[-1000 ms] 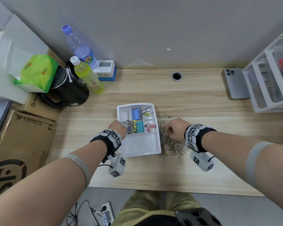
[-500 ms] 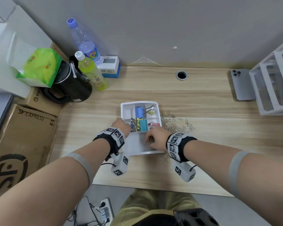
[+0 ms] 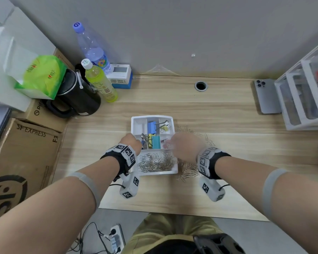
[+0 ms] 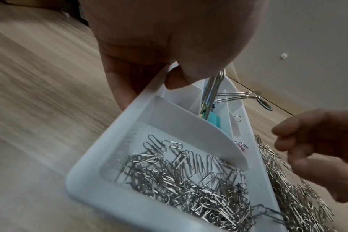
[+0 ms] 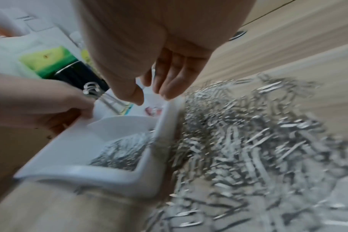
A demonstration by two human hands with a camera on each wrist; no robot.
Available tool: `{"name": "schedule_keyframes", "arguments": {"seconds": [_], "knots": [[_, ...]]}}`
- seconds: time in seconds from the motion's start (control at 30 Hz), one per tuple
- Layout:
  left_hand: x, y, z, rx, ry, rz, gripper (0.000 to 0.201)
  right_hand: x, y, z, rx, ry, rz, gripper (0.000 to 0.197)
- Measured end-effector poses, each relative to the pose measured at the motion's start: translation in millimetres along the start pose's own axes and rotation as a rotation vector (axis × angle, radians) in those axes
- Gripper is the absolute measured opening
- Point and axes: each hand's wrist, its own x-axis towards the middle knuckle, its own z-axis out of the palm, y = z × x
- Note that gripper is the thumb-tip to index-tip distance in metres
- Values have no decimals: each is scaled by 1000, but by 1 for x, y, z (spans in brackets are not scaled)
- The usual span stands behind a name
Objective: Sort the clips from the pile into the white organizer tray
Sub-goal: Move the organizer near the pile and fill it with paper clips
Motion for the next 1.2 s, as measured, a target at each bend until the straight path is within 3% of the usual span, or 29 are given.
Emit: {"name": "schedule_keyframes", "arguments": {"seconds": [0.07,0.17,0.27,0.4,0.67,0.83,0.93,1.2], "knots": [[0,-3,-4,14,2,-11,27,2,15,-10,-136,-8,64,76],[4,-6,-12,75,18,-5,31,-1,35,-20,-382,-140,214,132],[6,-11,-15,121,19,-11,30,-8,48,-17,-525,-226,284,150],[4,-17,-13,65,-3,-36,9,-12,52,2,-512,-229,248,146],[5,-17,-9,48,-4,-29,21,-9,41,23,-308,-137,108,103],[8,-17,-7,86,17,-5,23,-10,36,27,-351,-167,93,130],[7,-15,-5,59,-3,-18,16,-9,31,33,-408,-160,92,132],[5,-11,-2,40,7,-2,24,-7,27,41,-219,-65,71,57]]}}
